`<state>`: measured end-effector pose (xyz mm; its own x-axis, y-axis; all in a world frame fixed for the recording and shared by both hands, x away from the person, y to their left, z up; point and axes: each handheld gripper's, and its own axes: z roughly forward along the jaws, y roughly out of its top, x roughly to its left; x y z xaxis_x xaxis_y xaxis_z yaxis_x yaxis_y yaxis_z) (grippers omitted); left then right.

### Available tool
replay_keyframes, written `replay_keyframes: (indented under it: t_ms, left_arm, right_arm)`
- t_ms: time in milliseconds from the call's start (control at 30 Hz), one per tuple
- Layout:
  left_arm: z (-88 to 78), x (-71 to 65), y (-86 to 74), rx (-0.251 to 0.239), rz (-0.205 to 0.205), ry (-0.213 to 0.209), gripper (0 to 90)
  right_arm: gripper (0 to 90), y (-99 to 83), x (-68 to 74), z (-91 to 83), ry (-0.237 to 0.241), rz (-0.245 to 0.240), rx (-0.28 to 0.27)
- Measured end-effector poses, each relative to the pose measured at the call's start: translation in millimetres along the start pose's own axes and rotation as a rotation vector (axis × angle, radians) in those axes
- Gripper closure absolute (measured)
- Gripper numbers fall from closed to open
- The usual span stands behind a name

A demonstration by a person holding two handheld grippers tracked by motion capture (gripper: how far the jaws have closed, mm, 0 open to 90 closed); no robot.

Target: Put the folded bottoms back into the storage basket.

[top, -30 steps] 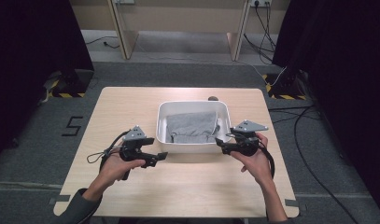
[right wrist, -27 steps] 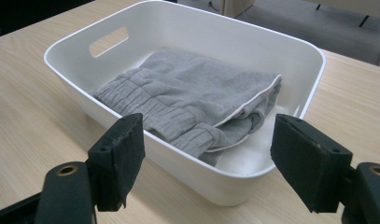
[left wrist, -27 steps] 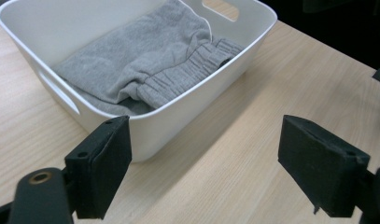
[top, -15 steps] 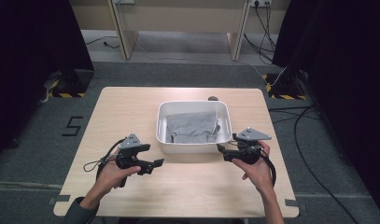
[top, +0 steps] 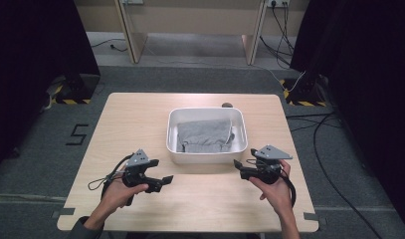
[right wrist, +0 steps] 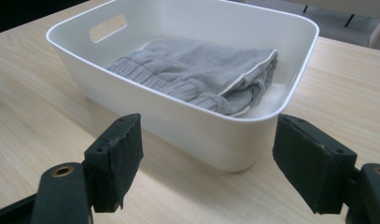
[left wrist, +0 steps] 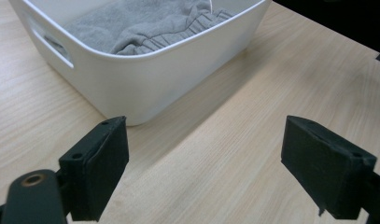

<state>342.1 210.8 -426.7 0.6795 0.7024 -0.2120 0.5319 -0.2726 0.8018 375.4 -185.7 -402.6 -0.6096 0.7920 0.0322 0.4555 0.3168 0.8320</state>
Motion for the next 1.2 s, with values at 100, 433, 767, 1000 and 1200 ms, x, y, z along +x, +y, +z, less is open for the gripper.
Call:
replay_keyframes:
  t_ms: [100, 433, 767, 1000, 1200]
  left_arm:
    - [-0.8, 0.4, -6.5, 0.006, -0.009, 0.005, 14.7]
    - [-4.9, 5.4, -29.4, 0.011, -0.029, 0.047, 14.7]
    - [-7.6, 5.1, -45.3, 0.026, -0.033, 0.069, 14.7]
    - [-14.0, 2.4, -57.3, 0.036, -0.031, 0.083, 14.7]
    - [-16.4, 0.9, -65.2, 0.043, -0.040, 0.079, 14.7]
  right_arm:
    - [25.1, -5.2, -0.9, -0.7, 0.000, 0.009, 0.000]
    - [25.2, -17.8, 3.8, -2.3, 0.007, -0.006, 0.014]
    - [25.1, -29.3, 3.2, -3.9, 0.008, 0.011, 0.030]
    - [25.1, -41.6, 8.9, -8.7, 0.005, 0.010, 0.046]
    - [25.2, -54.2, 12.6, -10.0, 0.006, 0.014, 0.067]
